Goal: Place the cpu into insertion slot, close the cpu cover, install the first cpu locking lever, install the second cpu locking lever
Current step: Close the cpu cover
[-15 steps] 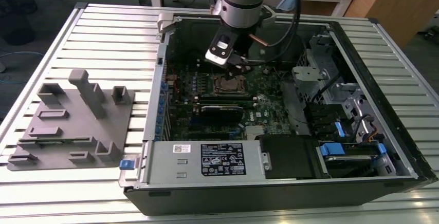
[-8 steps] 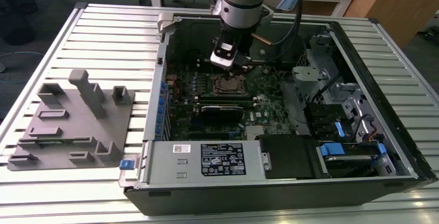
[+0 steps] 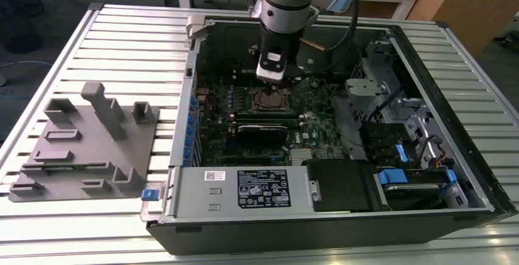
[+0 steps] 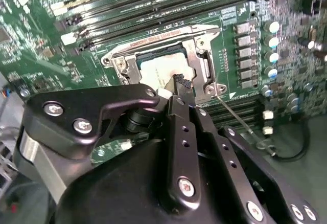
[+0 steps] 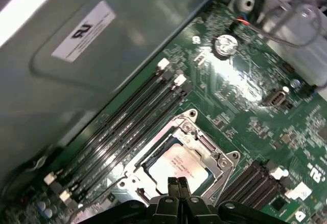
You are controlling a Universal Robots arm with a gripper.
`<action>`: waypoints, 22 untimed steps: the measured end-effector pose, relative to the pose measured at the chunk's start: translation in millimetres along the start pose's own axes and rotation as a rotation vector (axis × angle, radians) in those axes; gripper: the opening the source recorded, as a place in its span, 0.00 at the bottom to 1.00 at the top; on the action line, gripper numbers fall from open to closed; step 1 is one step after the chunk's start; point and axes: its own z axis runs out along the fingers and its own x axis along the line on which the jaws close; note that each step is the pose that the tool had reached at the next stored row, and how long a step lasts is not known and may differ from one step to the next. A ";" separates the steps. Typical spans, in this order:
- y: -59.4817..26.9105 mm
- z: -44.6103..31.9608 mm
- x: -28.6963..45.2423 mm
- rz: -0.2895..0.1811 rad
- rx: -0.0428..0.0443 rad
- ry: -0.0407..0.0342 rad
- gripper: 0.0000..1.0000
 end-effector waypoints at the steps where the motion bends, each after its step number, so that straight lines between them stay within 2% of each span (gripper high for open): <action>1: 0.0 0.0 0.0 -0.017 0.0005 0.0006 0.10; 22: 0.0 0.3 0.0 -0.400 0.0109 0.0126 0.10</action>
